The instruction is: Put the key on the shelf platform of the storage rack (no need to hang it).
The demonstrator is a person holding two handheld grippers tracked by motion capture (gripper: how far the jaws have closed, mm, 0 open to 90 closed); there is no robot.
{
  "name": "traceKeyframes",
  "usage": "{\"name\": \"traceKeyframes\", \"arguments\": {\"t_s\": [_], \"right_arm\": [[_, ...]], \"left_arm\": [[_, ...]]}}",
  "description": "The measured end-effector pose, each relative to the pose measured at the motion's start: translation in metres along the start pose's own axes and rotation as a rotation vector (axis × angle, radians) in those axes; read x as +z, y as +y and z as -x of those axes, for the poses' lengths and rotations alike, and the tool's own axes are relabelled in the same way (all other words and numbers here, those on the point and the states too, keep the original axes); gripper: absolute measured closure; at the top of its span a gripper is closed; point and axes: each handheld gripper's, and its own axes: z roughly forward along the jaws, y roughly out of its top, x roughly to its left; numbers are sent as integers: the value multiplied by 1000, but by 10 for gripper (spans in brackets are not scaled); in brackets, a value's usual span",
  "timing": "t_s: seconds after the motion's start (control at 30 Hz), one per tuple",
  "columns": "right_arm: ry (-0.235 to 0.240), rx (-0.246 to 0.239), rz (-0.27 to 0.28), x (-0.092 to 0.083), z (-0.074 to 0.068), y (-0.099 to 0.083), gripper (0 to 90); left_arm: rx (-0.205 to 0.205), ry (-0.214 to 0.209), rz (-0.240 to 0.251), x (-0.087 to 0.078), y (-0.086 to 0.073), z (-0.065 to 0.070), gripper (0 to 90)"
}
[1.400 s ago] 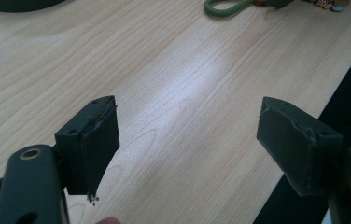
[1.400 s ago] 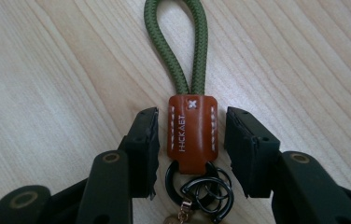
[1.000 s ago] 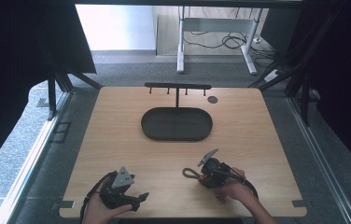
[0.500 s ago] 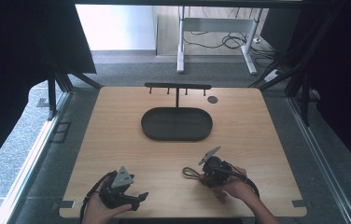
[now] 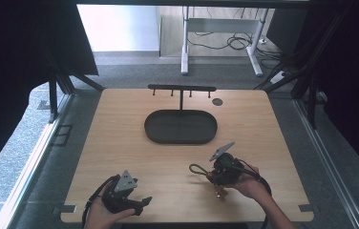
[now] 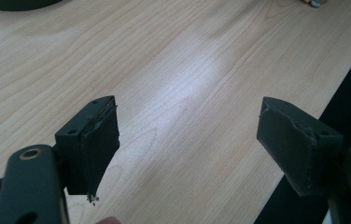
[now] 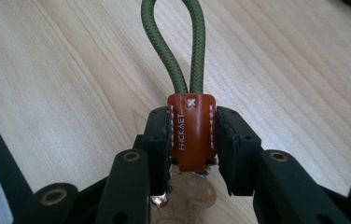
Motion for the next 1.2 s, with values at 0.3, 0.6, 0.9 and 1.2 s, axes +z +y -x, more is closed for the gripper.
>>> {"name": "traceKeyframes", "arguments": {"t_s": [0.3,0.6,0.9,1.2], "right_arm": [[-11,-12,11,-22,3,8,670],[-27,-22,2,-39,7,21,670],[-23,-18,8,-51,13,29,670],[-24,-11,11,-58,20,35,670]], "left_arm": [[1,0,1,0,0,0,215],[2,-2,-1,0,0,0,215],[3,-3,-1,0,0,0,215],[4,-3,-1,0,0,0,215]]}}
